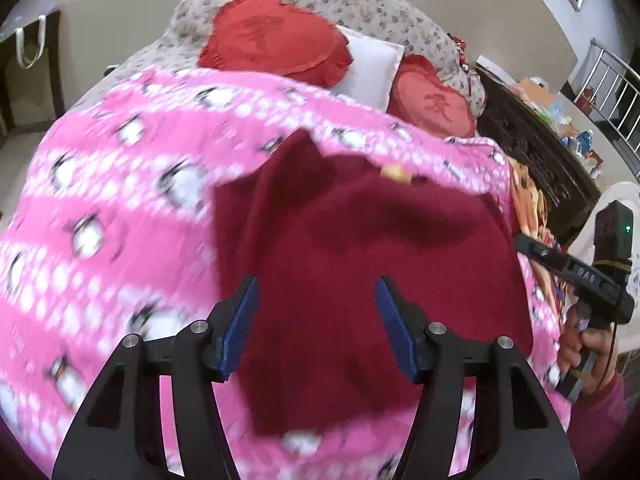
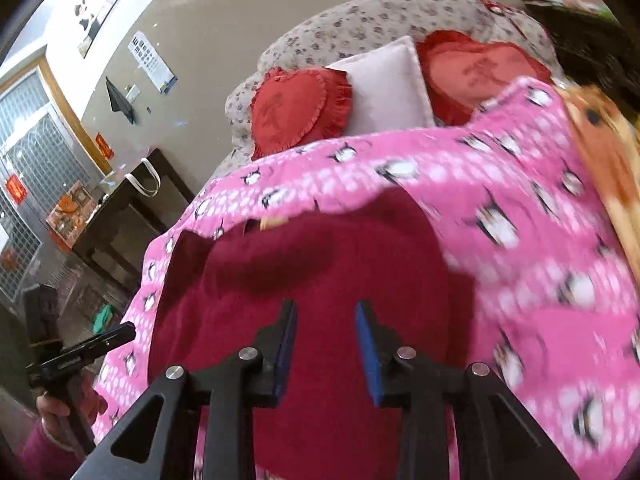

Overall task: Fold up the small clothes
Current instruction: 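Press the folded sweater flat with both open tools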

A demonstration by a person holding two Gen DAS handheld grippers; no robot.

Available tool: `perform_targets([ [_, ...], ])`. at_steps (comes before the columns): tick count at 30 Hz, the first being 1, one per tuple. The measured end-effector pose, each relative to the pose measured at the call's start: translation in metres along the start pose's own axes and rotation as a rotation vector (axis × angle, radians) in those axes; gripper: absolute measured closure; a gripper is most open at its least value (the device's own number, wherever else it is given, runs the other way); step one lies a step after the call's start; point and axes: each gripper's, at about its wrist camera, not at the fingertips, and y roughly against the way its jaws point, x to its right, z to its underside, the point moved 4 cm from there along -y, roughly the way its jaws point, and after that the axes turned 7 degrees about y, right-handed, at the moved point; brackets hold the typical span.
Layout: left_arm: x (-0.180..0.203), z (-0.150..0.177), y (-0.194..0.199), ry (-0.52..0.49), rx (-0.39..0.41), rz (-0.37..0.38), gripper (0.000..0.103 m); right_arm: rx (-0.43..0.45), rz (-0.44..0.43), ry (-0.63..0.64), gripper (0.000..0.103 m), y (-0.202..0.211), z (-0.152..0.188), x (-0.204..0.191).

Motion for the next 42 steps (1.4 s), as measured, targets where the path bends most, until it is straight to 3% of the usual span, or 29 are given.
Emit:
perform_targets([
  [4,0.007,-0.030,-0.039,0.018,0.036,-0.051,0.043,-0.027,0.032,0.052,0.074,-0.038,-0.021,-0.004],
  [7,-0.015,-0.044,-0.074,0.091,0.021,-0.127,0.043,-0.051,0.097,0.092,0.075,-0.067,-0.026,0.006],
  [11,-0.044,-0.044,-0.094,0.183,-0.026,-0.088,0.043,-0.037,0.089,0.072,0.075,-0.083,-0.027,0.022],
  [17,-0.030,-0.037,-0.079,0.108,-0.020,-0.107,0.043,-0.024,0.071,0.076,0.073,-0.057,-0.027,0.001],
  [20,-0.023,-0.029,-0.064,0.094,-0.025,-0.087,0.043,-0.014,0.066,0.105,0.067,-0.043,-0.015,-0.012],
  [23,-0.020,-0.013,-0.049,0.087,-0.031,-0.074,0.043,-0.021,0.116,0.138,0.057,-0.048,-0.003,-0.009],
  [25,-0.019,0.002,-0.038,0.083,-0.042,-0.074,0.043,-0.086,0.124,0.129,0.057,-0.061,0.005,-0.002],
  [35,-0.035,0.064,-0.008,0.102,-0.098,-0.113,0.043,-0.068,0.041,0.156,0.057,-0.021,0.029,-0.027],
  [42,-0.040,0.088,-0.018,0.166,-0.156,-0.107,0.043,-0.176,0.061,0.168,0.056,-0.049,0.059,-0.027],
])
